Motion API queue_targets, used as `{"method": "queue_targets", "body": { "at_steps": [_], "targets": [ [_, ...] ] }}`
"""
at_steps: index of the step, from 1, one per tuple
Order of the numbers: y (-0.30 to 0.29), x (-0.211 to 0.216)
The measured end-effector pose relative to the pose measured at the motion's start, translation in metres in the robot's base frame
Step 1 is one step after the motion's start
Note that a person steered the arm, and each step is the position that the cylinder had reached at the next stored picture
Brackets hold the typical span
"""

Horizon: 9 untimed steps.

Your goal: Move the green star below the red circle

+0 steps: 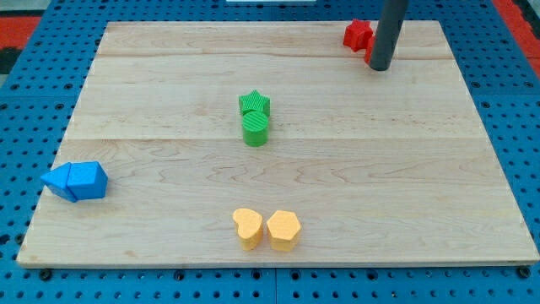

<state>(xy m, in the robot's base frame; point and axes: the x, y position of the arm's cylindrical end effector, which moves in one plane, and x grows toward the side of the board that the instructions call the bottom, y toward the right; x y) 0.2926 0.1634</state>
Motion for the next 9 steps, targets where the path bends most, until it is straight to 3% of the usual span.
{"method": "queue_targets", "body": {
  "at_steps": [1, 2, 3, 4, 5, 6, 8, 9],
  "targets": [
    [-0.009, 0.001],
    [-0.011, 0.064],
    [-0.049, 0.151],
    [-0.121, 0.196],
    [-0.197, 0.182],
    [-0.212, 0.145],
    [-0.213, 0.091],
    [-0.148, 0.077]
  ]
}}
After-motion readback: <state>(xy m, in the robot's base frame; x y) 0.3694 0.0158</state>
